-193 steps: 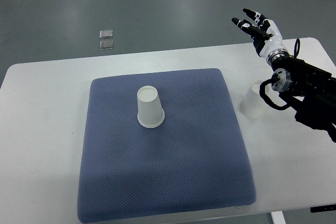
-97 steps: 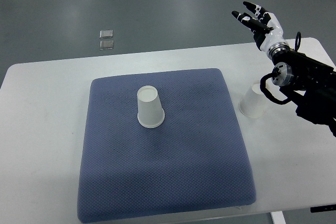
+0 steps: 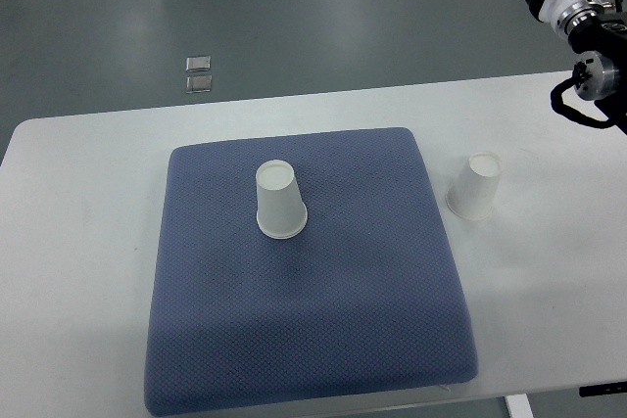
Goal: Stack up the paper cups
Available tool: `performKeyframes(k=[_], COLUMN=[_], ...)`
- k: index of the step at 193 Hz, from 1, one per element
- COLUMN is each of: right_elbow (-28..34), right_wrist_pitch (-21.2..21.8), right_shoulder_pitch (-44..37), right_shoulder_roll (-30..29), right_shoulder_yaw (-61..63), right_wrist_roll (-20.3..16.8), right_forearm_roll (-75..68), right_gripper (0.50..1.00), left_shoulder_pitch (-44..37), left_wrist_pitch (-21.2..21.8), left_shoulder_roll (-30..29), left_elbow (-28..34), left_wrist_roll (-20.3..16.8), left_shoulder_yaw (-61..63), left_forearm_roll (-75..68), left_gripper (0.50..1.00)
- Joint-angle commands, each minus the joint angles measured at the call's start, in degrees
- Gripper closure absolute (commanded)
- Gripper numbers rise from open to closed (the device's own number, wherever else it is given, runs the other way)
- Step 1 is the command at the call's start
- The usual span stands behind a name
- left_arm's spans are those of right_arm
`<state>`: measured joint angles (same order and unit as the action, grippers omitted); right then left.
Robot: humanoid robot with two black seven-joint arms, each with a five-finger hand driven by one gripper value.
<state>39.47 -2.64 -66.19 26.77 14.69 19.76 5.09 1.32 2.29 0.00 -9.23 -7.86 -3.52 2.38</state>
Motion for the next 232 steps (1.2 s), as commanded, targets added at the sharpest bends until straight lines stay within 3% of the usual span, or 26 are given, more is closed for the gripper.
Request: performKeyframes(k=[1, 44, 85, 108, 152, 232], right_elbow=[3.16, 6.85, 11.33, 14.41, 19.68, 23.29], right_wrist_pitch=[1.94, 10.90, 23.29, 26.72, 27.78, 20.40], right_shoulder_pitch=[-2.19, -9.39, -14.93, -16.34, -15.81, -9.75], right_shoulder_roll=[2.50, 9.26, 16.91, 19.64, 20.34, 18.23], right_shoulder_yaw=[-2.91, -13.11, -14.08, -14.08, -14.43, -19.52], right_wrist_roll=[-0.68, -0.60, -0.16, 0.11, 0.20, 1.07], right_forearm_roll=[6.25, 19.60, 38.58, 48.87, 63.55, 76.30], right_gripper=[0.589, 0.589, 0.589, 0.589, 0.589, 0.593], left_shoulder_pitch=[0.00, 0.00, 0.00, 0.00, 0.00, 0.00], left_wrist_pitch=[-0.01, -0.01, -0.01, -0.01, -0.01, -0.01], left_shoulder_roll=[0.00, 0.00, 0.00, 0.00, 0.00, 0.00], left_elbow=[0.00, 0.00, 0.00, 0.00, 0.00, 0.00], left_wrist_roll=[-0.05, 0.04, 0.04, -0.05, 0.04, -0.05], left_shoulder_yaw=[0.00, 0.00, 0.00, 0.09, 0.00, 0.00], left_forearm_roll=[0.00, 0.00, 0.00, 0.00, 0.00, 0.00], left_gripper=[0.500, 0.500, 0.500, 0.500, 0.500, 0.500])
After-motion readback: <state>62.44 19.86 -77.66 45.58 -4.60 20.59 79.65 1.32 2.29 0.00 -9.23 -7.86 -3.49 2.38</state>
